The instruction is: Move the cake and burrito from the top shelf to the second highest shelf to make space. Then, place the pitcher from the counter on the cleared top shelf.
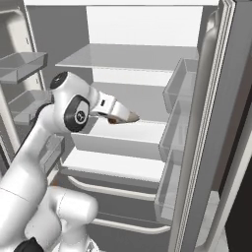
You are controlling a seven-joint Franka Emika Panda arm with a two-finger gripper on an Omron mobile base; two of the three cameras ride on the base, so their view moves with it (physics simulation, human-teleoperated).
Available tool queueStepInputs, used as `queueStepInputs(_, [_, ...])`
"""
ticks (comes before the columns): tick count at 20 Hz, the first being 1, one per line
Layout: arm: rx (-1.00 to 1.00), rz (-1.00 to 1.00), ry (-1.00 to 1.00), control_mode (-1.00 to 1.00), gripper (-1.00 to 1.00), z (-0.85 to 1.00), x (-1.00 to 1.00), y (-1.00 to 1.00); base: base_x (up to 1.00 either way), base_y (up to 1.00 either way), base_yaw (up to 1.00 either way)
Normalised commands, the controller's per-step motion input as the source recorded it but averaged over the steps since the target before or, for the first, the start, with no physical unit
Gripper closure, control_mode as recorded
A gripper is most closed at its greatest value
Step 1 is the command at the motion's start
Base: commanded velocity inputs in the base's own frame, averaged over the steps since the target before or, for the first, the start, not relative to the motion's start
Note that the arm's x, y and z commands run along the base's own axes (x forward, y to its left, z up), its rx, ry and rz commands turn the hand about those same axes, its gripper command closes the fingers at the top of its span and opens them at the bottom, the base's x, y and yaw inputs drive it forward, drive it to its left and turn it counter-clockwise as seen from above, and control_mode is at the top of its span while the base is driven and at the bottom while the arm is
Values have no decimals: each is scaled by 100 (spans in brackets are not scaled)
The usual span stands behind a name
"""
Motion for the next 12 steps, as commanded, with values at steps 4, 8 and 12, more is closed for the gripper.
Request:
queueStepInputs(4, [13,16,0,-100,100,-35,72,-3,0,0,0])
queueStepInputs(8, [11,18,0,-100,100,-4,96,0,0,0,0])
queueStepInputs(12, [9,15,0,-100,100,0,90,0,0,0,0])
